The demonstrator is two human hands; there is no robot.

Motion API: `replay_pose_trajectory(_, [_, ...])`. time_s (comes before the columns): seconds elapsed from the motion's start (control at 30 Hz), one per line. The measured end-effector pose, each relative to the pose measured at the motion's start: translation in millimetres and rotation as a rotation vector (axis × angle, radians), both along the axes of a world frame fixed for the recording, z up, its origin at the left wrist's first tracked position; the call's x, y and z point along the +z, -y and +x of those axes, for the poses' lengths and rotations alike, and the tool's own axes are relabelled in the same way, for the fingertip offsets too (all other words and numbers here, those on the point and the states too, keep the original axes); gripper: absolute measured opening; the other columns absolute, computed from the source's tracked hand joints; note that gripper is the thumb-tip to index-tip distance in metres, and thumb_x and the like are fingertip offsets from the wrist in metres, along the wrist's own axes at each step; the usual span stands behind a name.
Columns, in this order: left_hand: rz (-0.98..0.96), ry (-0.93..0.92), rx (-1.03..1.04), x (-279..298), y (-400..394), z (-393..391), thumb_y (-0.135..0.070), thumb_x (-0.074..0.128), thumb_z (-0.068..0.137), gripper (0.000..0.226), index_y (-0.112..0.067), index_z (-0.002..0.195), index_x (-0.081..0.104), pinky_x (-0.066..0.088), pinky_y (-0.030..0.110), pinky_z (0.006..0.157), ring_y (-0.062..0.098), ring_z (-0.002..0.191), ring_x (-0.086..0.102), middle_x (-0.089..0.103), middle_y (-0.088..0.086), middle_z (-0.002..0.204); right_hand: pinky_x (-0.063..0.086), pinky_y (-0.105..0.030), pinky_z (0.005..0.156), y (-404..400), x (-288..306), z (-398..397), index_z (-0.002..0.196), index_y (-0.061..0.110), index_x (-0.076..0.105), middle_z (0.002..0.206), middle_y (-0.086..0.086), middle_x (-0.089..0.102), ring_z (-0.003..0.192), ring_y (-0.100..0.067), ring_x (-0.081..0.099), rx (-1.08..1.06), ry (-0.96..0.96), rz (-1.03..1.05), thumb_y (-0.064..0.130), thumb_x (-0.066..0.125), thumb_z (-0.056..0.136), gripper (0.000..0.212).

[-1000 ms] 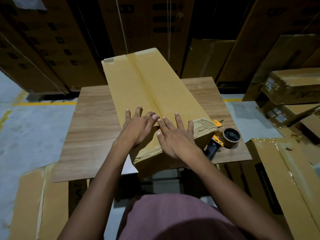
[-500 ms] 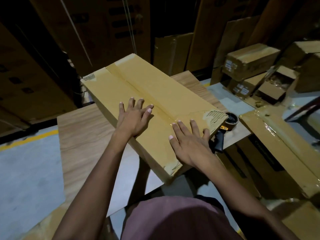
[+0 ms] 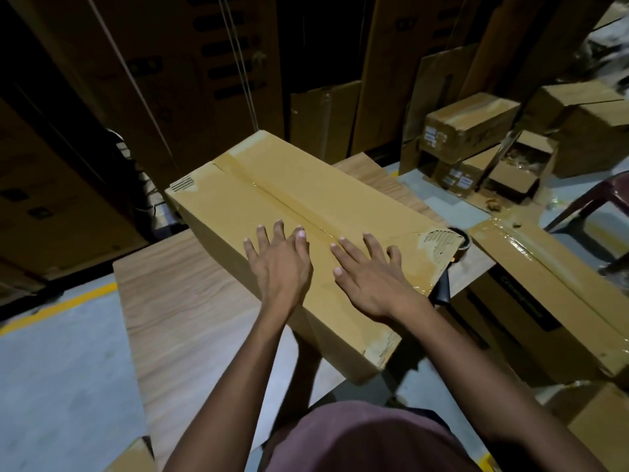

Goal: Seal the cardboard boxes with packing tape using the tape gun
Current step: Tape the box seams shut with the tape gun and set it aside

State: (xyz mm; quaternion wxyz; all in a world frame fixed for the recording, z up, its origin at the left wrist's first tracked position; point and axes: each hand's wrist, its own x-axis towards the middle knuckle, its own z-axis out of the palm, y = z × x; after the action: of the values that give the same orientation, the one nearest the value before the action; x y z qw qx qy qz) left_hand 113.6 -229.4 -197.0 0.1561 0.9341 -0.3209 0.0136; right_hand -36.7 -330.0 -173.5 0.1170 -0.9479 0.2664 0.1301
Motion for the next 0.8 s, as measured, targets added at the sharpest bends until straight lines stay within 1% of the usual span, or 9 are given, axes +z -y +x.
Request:
replay_pose_trajectory(0.13, [0.017,-0.008,0.001,-1.8,2.0,-0.4,-0.045,0.016,0.108,0.052,-0.037,0.140,0.056,0.011,0.059,0.120,0.033,0.152,0.021,0.040,0.000,0.159,0.000,-0.067,0.119,13.6,-0.3,19.1,0.165,0.036,0.003,0.173,0.015,-0.005,0.157,-0.027,-0.019,0.048,0.015,-0.017,0.062,0.005,0.104,0.066])
replay_pose_trajectory(0.2, [0.031,-0.010,-0.002,-2.5,2.4,0.6,-0.044,0.018,0.108,0.051,-0.036,0.141,0.056,0.010,0.058,0.120,0.032,0.152,0.021,0.039,0.001,0.160,-0.001,-0.066,0.119,25.3,-3.4,44.3,0.166,0.034,0.004,0.173,0.016,-0.005,0.158,-0.027,-0.019,0.089,0.034,-0.015,0.063,0.007,0.105,0.068])
replay_pose_trajectory(0.27, [0.055,-0.010,0.006,-2.3,4.3,7.1,-0.043,0.021,0.107,0.050,-0.031,0.144,0.053,0.011,0.057,0.120,0.032,0.152,0.021,0.037,0.002,0.161,-0.002,-0.066,0.119,34.5,-4.3,74.4,0.166,0.032,0.008,0.173,0.016,-0.003,0.158,-0.025,-0.019,0.112,0.053,0.025,0.064,0.007,0.104,0.069])
replay_pose_trajectory(0.33, [0.087,-0.027,0.031,-0.8,6.7,25.3,-0.043,0.024,0.107,0.050,-0.028,0.149,0.047,0.011,0.056,0.121,0.032,0.153,0.018,0.031,0.003,0.164,-0.003,-0.065,0.119,38.3,-2.4,99.0,0.166,0.031,0.012,0.173,0.016,-0.001,0.158,-0.024,-0.017,0.123,0.075,0.047,0.064,0.007,0.105,0.069])
replay_pose_trajectory(0.4, [0.116,-0.030,0.075,0.5,6.5,57.2,-0.043,0.023,0.107,0.051,-0.026,0.153,0.041,0.012,0.056,0.123,0.032,0.154,0.017,0.028,0.004,0.166,-0.002,-0.064,0.120,37.4,-4.3,111.0,0.166,0.031,0.011,0.173,0.015,0.000,0.159,-0.024,-0.015,0.131,0.086,0.042,0.061,0.008,0.106,0.067])
replay_pose_trajectory(0.5, [0.118,-0.030,0.156,2.0,1.8,116.8,-0.042,0.023,0.108,0.053,-0.022,0.155,0.038,0.015,0.056,0.124,0.033,0.153,0.019,0.028,0.007,0.165,0.001,-0.059,0.121,35.6,-10.4,104.3,0.166,0.031,0.007,0.173,0.016,0.000,0.159,-0.023,-0.011,0.137,0.097,0.011,0.060,0.006,0.105,0.067])
replay_pose_trajectory(0.63, [0.078,-0.066,0.212,1.3,-0.7,183.1,-0.041,0.026,0.108,0.051,-0.024,0.154,0.037,0.014,0.060,0.122,0.035,0.154,0.014,0.025,0.005,0.166,0.005,-0.054,0.121,36.8,-17.3,92.2,0.166,0.034,0.007,0.172,0.019,0.001,0.159,-0.022,-0.009,0.136,0.124,-0.030,0.061,0.002,0.104,0.067])
replay_pose_trajectory(0.73, [0.083,-0.100,0.262,2.2,7.6,199.8,-0.042,0.024,0.108,0.053,-0.025,0.157,0.030,0.019,0.063,0.120,0.035,0.155,0.009,0.019,0.002,0.168,0.003,-0.054,0.120,36.8,-18.0,92.7,0.166,0.035,0.004,0.172,0.020,-0.003,0.159,-0.023,-0.013,0.147,0.103,-0.041,0.062,0.004,0.104,0.067])
replay_pose_trajectory(0.8, [0.103,-0.098,0.298,-0.8,12.6,197.1,-0.044,0.020,0.107,0.055,-0.026,0.160,0.022,0.021,0.063,0.119,0.034,0.156,0.005,0.014,0.000,0.169,0.003,-0.058,0.120,40.7,-16.2,96.3,0.166,0.035,0.002,0.172,0.019,-0.007,0.158,-0.023,-0.017,0.173,0.079,-0.038,0.063,0.007,0.104,0.068])
